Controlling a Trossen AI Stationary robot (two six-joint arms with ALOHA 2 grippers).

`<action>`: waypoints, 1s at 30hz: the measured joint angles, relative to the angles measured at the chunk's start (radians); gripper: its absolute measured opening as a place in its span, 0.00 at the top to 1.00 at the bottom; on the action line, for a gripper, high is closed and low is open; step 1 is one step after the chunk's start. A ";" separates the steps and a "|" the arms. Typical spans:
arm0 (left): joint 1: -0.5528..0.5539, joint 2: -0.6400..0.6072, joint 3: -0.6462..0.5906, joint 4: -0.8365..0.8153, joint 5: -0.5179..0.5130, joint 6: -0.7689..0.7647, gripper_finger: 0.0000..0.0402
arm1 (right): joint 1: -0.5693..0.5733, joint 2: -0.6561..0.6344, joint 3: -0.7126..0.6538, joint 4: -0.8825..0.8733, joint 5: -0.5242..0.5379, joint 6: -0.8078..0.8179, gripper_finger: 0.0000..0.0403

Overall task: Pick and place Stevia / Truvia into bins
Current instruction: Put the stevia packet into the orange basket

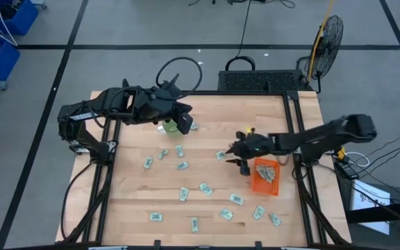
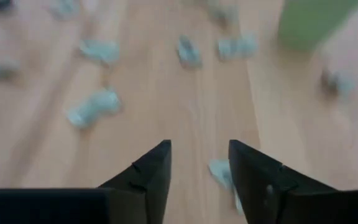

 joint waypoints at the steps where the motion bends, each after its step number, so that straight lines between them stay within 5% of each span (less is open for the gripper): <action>1: 0.000 0.000 0.000 0.000 0.000 0.000 0.91 | -0.016 0.035 0.000 -0.005 -0.016 0.001 0.57; 8: 0.000 0.000 0.000 0.000 0.000 0.005 0.91 | -0.049 0.233 0.000 0.140 -0.039 -0.149 0.51; 20: 0.000 0.000 0.000 -0.002 0.000 0.011 0.91 | -0.099 0.483 0.005 0.345 -0.036 -0.045 0.53; 30: 0.000 0.000 0.000 -0.004 -0.001 0.039 0.91 | -0.100 0.457 0.003 0.328 -0.026 0.010 0.92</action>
